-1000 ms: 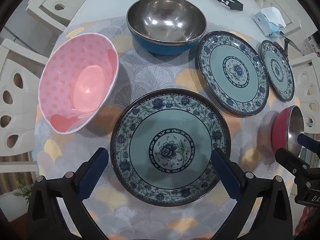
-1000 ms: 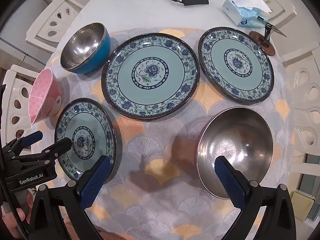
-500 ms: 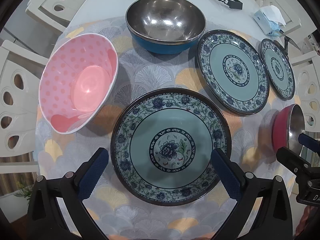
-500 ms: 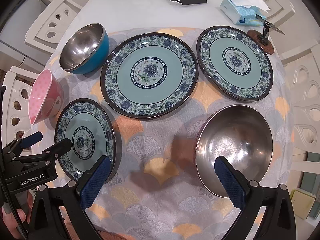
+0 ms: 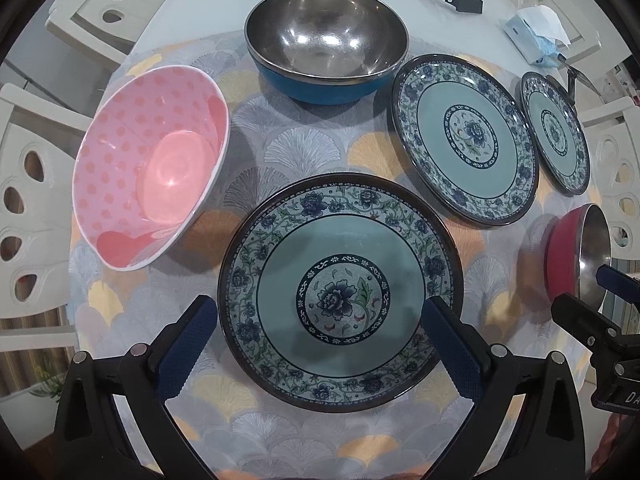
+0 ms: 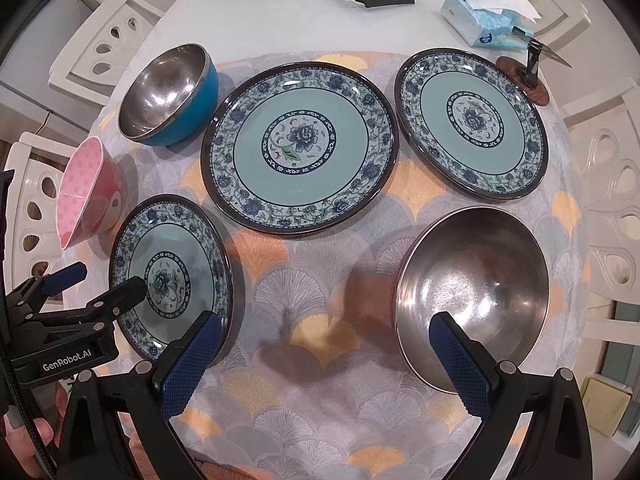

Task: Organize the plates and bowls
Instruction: 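Move both grippers toward the large teal floral plate's rim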

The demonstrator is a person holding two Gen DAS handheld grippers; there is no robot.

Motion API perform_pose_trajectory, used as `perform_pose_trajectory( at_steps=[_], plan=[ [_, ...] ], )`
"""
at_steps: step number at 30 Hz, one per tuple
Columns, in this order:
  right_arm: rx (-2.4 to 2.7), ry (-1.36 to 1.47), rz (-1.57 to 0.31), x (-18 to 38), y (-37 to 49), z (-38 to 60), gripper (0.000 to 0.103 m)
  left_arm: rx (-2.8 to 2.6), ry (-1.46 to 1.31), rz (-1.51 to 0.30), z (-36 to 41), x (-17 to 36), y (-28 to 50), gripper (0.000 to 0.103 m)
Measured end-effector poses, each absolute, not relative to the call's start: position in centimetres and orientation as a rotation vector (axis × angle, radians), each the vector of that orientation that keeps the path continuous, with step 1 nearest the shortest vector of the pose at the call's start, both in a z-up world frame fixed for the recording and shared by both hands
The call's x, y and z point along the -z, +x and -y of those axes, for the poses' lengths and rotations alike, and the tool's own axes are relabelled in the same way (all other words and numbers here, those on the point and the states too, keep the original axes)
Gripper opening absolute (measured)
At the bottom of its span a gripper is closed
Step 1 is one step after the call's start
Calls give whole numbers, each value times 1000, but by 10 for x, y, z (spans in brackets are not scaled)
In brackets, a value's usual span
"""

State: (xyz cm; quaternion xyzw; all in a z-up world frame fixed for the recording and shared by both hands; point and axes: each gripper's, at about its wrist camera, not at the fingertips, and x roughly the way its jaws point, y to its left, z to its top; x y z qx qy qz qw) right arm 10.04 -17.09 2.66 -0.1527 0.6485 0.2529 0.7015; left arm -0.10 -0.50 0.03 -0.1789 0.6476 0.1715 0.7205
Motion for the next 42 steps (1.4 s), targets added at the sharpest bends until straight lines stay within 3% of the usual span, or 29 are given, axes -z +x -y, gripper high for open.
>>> perform_pose_trajectory(
  at_steps=[42],
  plan=[
    [-534, -296, -1447, -30, 98, 175, 103, -330, -404, -1433, 12, -1, -8, 102]
  ],
)
